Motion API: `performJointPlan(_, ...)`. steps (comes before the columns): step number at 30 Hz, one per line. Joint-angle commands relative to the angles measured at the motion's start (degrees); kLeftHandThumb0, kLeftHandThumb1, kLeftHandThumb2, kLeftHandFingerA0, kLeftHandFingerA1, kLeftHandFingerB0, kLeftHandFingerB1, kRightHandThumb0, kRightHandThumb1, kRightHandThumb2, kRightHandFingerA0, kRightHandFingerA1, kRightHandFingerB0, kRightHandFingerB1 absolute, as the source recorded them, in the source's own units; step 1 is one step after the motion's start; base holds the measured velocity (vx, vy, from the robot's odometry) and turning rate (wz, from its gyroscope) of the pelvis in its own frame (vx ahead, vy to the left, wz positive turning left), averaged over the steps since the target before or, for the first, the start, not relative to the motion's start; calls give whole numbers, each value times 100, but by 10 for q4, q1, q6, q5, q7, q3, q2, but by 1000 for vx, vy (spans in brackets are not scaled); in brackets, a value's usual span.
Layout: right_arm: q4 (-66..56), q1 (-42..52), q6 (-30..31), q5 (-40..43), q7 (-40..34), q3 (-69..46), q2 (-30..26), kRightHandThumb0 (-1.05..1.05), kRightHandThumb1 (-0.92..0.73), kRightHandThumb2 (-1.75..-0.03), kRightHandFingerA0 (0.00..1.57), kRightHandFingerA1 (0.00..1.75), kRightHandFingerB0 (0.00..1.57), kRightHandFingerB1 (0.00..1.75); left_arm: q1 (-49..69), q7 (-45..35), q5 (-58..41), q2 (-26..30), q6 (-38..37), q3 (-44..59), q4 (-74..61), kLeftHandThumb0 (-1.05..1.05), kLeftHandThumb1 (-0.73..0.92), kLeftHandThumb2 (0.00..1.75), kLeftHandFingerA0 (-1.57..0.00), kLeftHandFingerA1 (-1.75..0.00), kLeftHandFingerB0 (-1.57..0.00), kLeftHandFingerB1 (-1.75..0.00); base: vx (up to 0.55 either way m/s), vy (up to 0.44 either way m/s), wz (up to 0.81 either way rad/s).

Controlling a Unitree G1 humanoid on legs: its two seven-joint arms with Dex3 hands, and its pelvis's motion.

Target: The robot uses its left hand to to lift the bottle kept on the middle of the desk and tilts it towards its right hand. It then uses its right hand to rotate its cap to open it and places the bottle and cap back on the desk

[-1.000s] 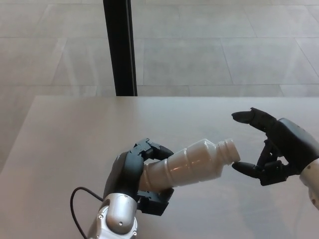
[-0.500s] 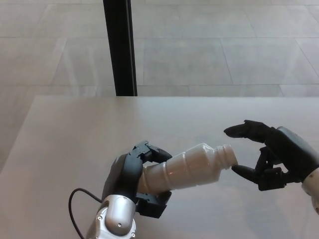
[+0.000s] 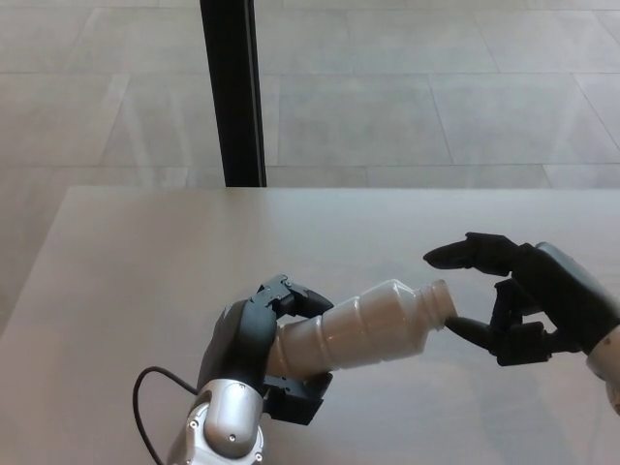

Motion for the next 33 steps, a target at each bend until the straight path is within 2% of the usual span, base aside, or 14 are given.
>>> performJointPlan(1,7,-2,-7,9,2,-3,-4,-35,-71,-63,103,130,51,39,-8,6,5,2,-9,3,4,8,58,135,-93,-175,-72,-158,0,0,0)
performJointPlan(3,14,-1,-14,10,-1,-3,-3,-35,-72,-63,103,131,52,39,-8,5,3,3,-13,4,5,2,59,136,-106,-175,-80,-142,0,0,0)
performJointPlan(7,11,1,-5,8,2,0,-3,-33,-74,-61,105,134,56,41,-7,10,1,-1,-13,7,4,1,59,136,-106,-175,-80,-142,0,0,0)
performJointPlan(10,-6,1,24,-3,16,6,-11,-32,-74,-69,99,142,83,52,-9,10,6,2,-15,3,6,2,59,136,-105,-175,-80,-143,0,0,0)
performJointPlan(12,-7,1,30,-4,18,8,-13,-29,-70,-74,98,144,91,56,-10,11,10,4,-13,0,6,9,57,135,-91,-175,-72,-158,0,0,0)
performJointPlan(14,-5,1,31,-8,18,11,-14,-24,-66,-80,99,145,92,57,-11,10,9,3,-8,1,2,3,60,134,-103,-175,-80,-144,0,0,0)
performJointPlan(17,-3,1,30,-8,16,12,-16,-24,-64,-84,99,147,92,59,-12,12,10,1,-10,1,3,8,59,132,-90,-175,-72,-157,0,0,0)
performJointPlan(18,-6,1,37,-13,18,16,-17,-27,-63,-83,99,152,92,66,-13,11,12,4,-12,0,2,3,60,131,-104,-175,-79,-142,0,0,0)
performJointPlan(20,-7,1,38,-16,17,19,-18,-27,-63,-83,99,152,92,66,-13,12,13,5,-16,0,2,3,60,131,-104,-175,-79,-142,0,0,0)
performJointPlan(22,-7,1,38,-17,13,21,-16,-25,-63,-86,99,152,91,73,-12,13,12,4,-19,1,3,8,58,131,-89,-175,-71,-156,0,0,0)
performJointPlan(23,-3,1,27,-18,4,20,-15,-23,-60,-95,99,154,91,87,-13,13,10,2,-17,3,4,0,58,135,-98,-175,-77,-144,0,0,0)
performJointPlan(26,-2,3,22,-18,-1,21,-14,-23,-60,-95,99,154,91,87,-11,12,11,1,-16,2,4,0,58,135,-98,-175,-77,-144,0,0,0)
performJointPlan(28,-14,9,25,-23,-22,18,-4,-23,-57,-101,100,150,91,108,-9,15,11,-2,-17,1,4,8,58,133,-89,-175,-72,-158,0,0,0)
performJointPlan(33,-7,17,-13,-25,-65,10,12,-21,-55,-99,103,146,92,107,-4,16,8,-4,-26,1,3,7,58,133,-91,-175,-73,-158,0,0,0)
